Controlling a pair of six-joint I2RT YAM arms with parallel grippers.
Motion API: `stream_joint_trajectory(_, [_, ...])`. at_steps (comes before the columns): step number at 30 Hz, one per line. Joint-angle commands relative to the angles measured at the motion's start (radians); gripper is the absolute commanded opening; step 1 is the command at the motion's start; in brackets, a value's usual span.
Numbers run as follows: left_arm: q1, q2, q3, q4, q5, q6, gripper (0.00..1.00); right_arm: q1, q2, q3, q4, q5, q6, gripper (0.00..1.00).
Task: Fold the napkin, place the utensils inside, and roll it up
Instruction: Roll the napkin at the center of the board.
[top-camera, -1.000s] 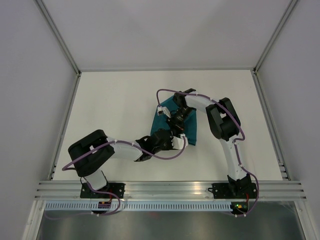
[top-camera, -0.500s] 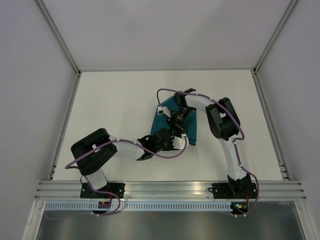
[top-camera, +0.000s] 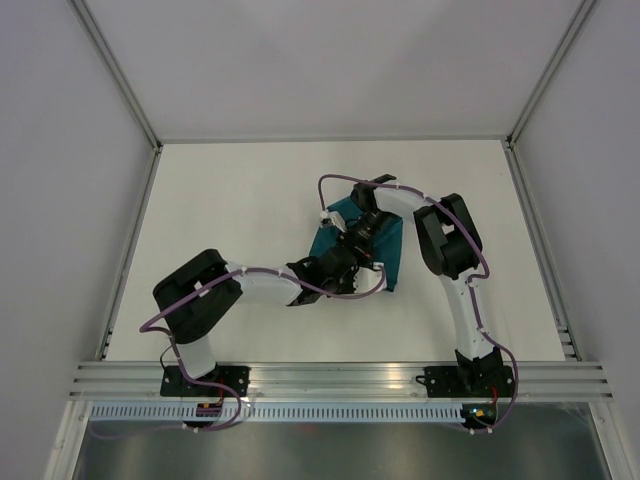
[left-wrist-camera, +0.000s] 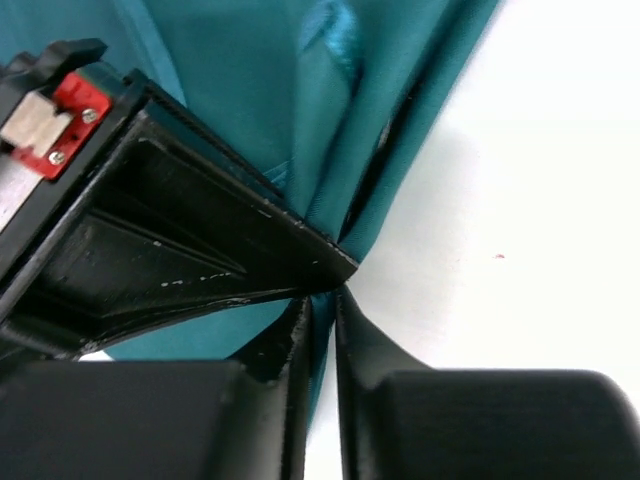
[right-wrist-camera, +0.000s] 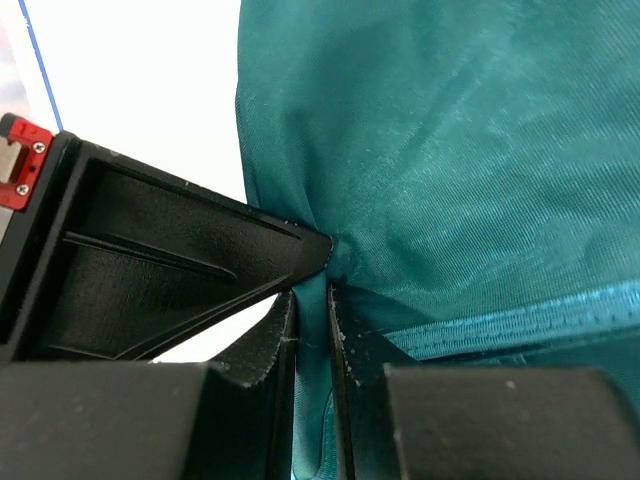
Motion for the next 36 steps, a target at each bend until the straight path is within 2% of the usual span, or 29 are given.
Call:
stream_joint_trajectory(1, [0.013,0.049,0.062,-0.096,0.053,-0.033,0.12,0.015,0.075,-0.019,0.074,0.145,-0.062,0.04])
stream_joint_trajectory(2, [0.013,0.059,0.083,-0.128,0.054,-0.044,0.07,0.015,0.074,-0.021,0.077,0.145,-0.061,0.04])
stream_joint_trajectory(4, [0.013,0.065,0.105,-0.174,0.054,-0.058,0.02,0.013,0.069,-0.024,0.092,0.15,-0.047,0.05])
stream_joint_trajectory(6, [0.013,0.071,0.126,-0.206,0.057,-0.076,0.02,0.01,0.043,-0.042,0.116,0.156,-0.03,0.08])
stream_joint_trajectory(7, [0.013,0.071,0.129,-0.213,0.059,-0.083,0.02,0.005,0.031,-0.05,0.138,0.156,-0.025,0.11])
stream_joint_trajectory(8, [0.015,0.069,0.134,-0.22,0.062,-0.098,0.02,0.002,0.016,-0.066,0.149,0.156,-0.013,0.19])
stream_joint_trajectory(10, [0.015,0.072,0.139,-0.233,0.07,-0.112,0.02,-0.014,-0.032,-0.082,0.178,0.145,0.001,0.27])
stream_joint_trajectory(11, [0.016,0.074,0.149,-0.239,0.07,-0.127,0.02,-0.019,-0.064,-0.089,0.178,0.139,-0.001,0.34])
stream_joint_trajectory(14, [0.02,0.083,0.168,-0.265,0.102,-0.153,0.02,-0.048,-0.11,-0.102,0.196,0.125,0.013,0.45])
stream_joint_trajectory(17, [0.024,0.091,0.185,-0.282,0.129,-0.176,0.02,-0.082,-0.168,-0.113,0.222,0.121,0.042,0.5])
stream_joint_trajectory(21, [0.032,0.099,0.195,-0.288,0.168,-0.199,0.02,-0.131,-0.198,-0.117,0.235,0.101,0.073,0.54])
stream_joint_trajectory(29, [0.061,0.128,0.229,-0.332,0.25,-0.248,0.02,-0.266,-0.274,-0.172,0.319,0.053,0.142,0.54])
stream_joint_trajectory(35, [0.136,0.171,0.29,-0.423,0.408,-0.285,0.02,-0.406,-0.363,-0.252,0.417,-0.031,0.14,0.52])
stream_joint_trajectory(36, [0.145,0.186,0.298,-0.433,0.444,-0.288,0.02,-0.43,-0.383,-0.275,0.475,-0.034,0.148,0.52])
